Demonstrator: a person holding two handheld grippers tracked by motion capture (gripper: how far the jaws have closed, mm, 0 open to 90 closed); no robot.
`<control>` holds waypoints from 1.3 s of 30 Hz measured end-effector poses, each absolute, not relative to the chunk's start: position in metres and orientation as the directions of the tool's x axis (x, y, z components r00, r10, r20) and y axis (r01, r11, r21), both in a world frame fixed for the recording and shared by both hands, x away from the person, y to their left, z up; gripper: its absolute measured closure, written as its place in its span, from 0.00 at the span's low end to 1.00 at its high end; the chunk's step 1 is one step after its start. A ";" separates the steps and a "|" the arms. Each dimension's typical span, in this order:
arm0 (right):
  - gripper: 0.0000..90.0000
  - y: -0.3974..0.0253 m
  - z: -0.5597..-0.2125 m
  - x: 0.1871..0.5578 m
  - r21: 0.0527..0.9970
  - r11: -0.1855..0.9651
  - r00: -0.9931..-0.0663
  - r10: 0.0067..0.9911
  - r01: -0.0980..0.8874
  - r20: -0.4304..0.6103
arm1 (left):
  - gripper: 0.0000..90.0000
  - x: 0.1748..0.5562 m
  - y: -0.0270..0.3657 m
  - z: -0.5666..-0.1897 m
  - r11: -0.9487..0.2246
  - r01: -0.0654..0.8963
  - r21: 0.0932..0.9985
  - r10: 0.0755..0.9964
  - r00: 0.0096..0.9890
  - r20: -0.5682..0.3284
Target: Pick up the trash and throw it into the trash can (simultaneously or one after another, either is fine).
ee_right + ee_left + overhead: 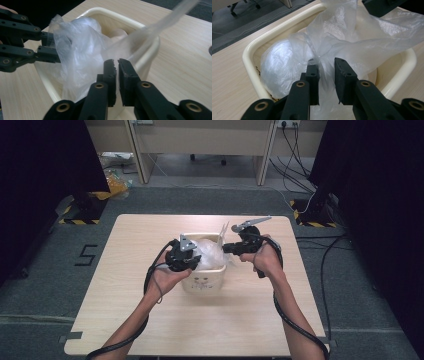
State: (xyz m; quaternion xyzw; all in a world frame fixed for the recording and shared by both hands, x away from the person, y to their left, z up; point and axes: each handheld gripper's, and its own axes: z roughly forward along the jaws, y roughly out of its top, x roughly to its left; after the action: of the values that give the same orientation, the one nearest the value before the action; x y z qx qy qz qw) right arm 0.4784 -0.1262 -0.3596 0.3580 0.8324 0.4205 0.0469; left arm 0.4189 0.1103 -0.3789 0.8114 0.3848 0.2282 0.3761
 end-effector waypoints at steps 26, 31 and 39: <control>1.00 -0.065 -0.388 0.496 0.528 0.647 -0.807 0.576 0.550 0.134 | 0.66 0.401 0.132 -0.369 -0.350 0.424 0.835 0.796 0.604 0.027; 1.00 -0.061 -0.388 0.495 0.490 0.683 -0.818 0.562 0.542 0.122 | 0.67 0.403 0.130 -0.370 -0.352 0.425 0.834 0.793 0.609 0.024; 0.86 -0.057 -0.387 0.493 0.460 0.704 -0.826 0.549 0.541 0.131 | 0.66 0.401 0.131 -0.372 -0.351 0.428 0.833 0.791 0.612 0.019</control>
State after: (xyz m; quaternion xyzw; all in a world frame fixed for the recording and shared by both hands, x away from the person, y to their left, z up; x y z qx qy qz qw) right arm 0.4927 -0.0575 -0.3867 0.2950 0.9231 0.2465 0.0078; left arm 0.4007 0.1314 -0.3715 0.7931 0.3843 0.2157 0.4204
